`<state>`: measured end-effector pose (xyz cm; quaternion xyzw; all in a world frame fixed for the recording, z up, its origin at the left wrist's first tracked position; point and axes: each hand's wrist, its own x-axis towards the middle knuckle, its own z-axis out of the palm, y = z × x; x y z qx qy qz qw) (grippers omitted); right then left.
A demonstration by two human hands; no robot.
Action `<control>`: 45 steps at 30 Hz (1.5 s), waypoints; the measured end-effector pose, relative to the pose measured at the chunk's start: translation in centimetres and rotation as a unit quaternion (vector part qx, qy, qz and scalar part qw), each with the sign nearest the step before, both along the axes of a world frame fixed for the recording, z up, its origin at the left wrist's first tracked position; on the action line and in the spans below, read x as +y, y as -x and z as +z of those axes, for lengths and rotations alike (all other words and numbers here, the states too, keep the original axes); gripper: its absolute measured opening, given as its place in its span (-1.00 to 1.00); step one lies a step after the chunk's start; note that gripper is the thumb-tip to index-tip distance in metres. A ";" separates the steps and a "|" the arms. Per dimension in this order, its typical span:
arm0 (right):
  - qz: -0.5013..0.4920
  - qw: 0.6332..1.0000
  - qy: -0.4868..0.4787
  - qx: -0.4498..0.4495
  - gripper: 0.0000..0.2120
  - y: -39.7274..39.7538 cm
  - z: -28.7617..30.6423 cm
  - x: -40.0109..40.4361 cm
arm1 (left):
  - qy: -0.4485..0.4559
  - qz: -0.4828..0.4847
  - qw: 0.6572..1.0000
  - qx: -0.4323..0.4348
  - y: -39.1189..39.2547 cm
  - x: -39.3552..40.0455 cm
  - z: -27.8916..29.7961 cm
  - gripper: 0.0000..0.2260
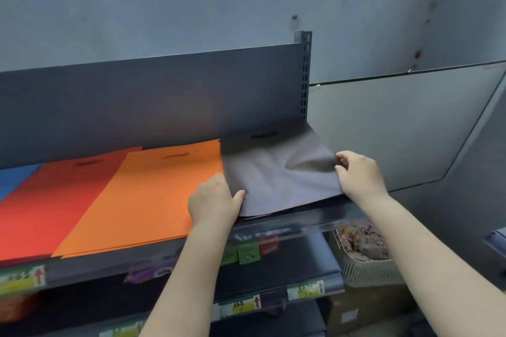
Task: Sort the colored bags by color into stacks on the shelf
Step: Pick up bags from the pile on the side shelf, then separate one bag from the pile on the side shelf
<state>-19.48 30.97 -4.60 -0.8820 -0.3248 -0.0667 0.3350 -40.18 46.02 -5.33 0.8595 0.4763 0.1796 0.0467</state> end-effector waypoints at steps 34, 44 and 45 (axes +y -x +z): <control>-0.336 0.891 0.292 -0.090 -0.54 -11.0 1.7 -44.7 | -0.137 -0.557 0.819 0.003 -33.0 -37.8 0.7 -0.52; -0.497 0.836 0.231 0.013 -0.58 -14.6 1.5 -53.0 | -0.091 -0.676 0.731 0.002 -43.8 -46.4 -0.2 -0.57; -0.514 0.828 0.222 0.024 -0.58 -14.9 1.4 -53.4 | -0.090 -0.683 0.725 0.002 -44.7 -46.9 -0.4 -0.59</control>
